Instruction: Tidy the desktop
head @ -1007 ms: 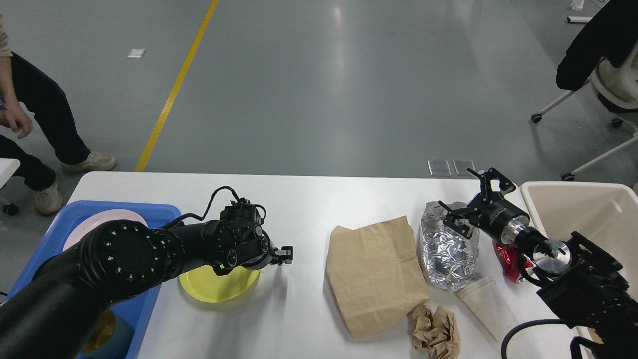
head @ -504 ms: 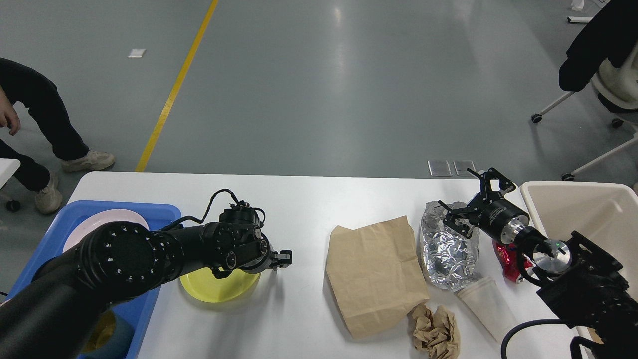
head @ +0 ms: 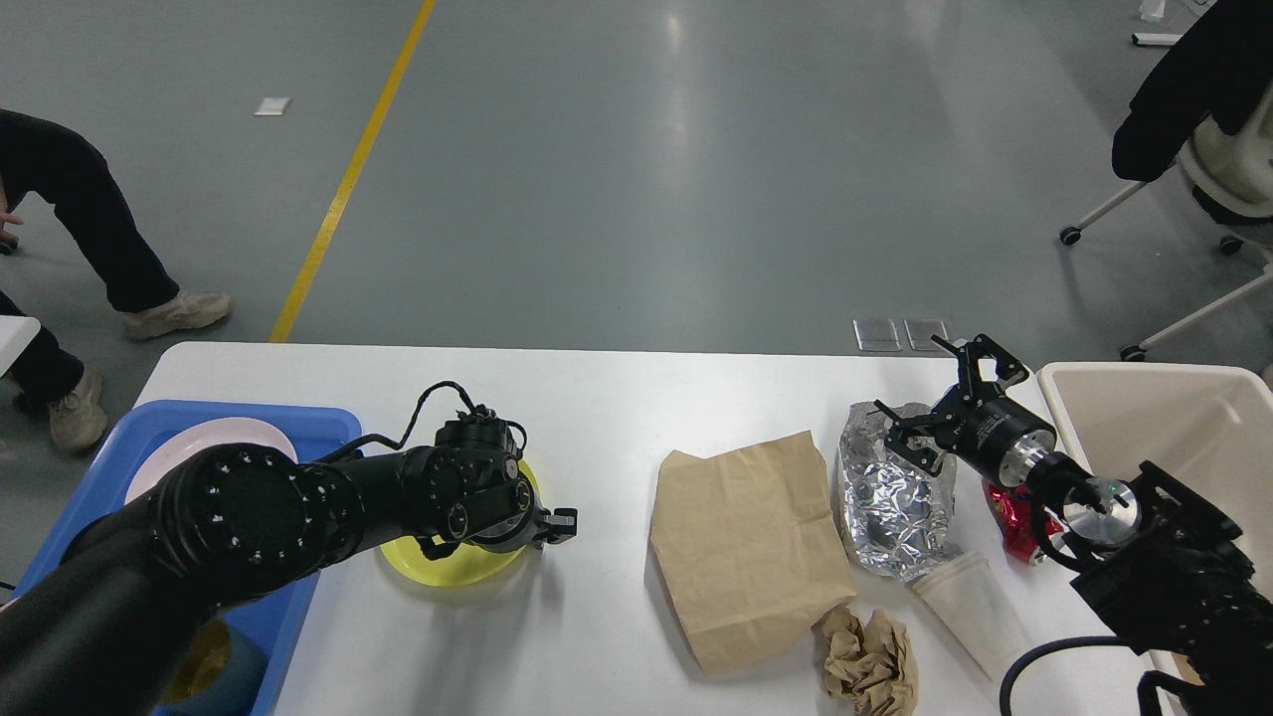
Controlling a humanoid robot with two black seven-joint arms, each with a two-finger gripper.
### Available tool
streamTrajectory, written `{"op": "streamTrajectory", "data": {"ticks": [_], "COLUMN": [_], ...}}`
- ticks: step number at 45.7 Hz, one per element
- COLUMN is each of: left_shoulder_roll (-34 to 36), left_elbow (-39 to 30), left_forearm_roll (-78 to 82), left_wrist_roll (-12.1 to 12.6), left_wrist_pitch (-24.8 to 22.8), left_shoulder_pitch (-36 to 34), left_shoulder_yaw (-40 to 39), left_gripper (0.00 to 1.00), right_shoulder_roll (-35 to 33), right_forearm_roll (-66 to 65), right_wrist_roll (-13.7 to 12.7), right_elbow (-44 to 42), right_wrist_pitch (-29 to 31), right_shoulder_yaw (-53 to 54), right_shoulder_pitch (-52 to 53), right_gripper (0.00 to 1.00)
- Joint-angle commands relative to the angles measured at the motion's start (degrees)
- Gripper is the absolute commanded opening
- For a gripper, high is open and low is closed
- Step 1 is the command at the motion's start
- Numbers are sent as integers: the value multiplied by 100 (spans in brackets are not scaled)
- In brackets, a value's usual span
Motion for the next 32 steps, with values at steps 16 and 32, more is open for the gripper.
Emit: {"op": "streamTrajectory", "data": {"ticks": [16, 32], "left_shoulder_roll": [57, 373], "left_elbow": [0, -202], "left_forearm_roll": [-7, -736], "left_wrist_roll": [33, 42], "left_wrist_pitch": [-498, -2052], "left_shoulder_pitch": [-82, -758], "left_shoulder_yaw": [-9, -9], "left_gripper": [0, 0], "right_shoulder_roll": [0, 0], "right_forearm_roll": [0, 0], "right_wrist_roll": [0, 0], "right_elbow": [0, 0], "right_wrist_pitch": [0, 0], "right_shoulder_yaw": [0, 0], "right_shoulder_pitch": [5, -3], "right_gripper": [100, 100]}}
